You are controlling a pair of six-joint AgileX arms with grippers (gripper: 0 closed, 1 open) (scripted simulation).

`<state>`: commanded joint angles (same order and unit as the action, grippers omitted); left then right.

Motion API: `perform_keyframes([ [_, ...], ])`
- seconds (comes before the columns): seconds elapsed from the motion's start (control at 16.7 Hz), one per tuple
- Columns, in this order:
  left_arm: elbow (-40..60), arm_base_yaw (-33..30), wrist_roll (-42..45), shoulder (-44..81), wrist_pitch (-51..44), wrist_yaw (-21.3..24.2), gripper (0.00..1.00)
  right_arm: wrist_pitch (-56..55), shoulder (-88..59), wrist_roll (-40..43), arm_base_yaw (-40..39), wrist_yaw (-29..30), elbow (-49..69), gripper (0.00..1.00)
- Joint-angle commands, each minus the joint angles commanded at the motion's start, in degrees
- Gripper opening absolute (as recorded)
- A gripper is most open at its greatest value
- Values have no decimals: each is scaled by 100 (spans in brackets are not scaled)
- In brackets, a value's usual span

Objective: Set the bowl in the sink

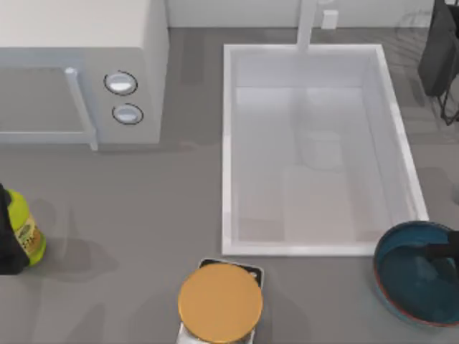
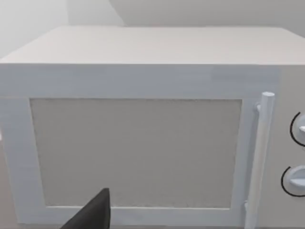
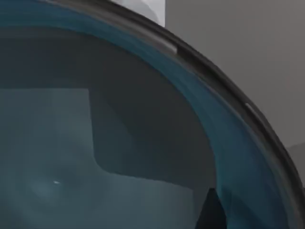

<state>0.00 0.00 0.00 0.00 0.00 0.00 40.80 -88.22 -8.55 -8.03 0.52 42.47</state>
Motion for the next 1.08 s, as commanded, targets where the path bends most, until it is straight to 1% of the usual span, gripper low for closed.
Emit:
perform_keyframes([
  [0.12,0,0,0,0,0,0,100,0,0,0,0,0,0,2],
  [0.18,0,0,0,0,0,0,100,0,0,0,0,0,0,0],
  [0.78,0,0,0,0,0,0,100,72,29,-6,-51,35,24,0],
  [0.96,0,0,0,0,0,0,100,554,161,59,-227,226,361,0],
  [1.08,0,0,0,0,0,0,100,1162,254,137,-338,302,776,0],
])
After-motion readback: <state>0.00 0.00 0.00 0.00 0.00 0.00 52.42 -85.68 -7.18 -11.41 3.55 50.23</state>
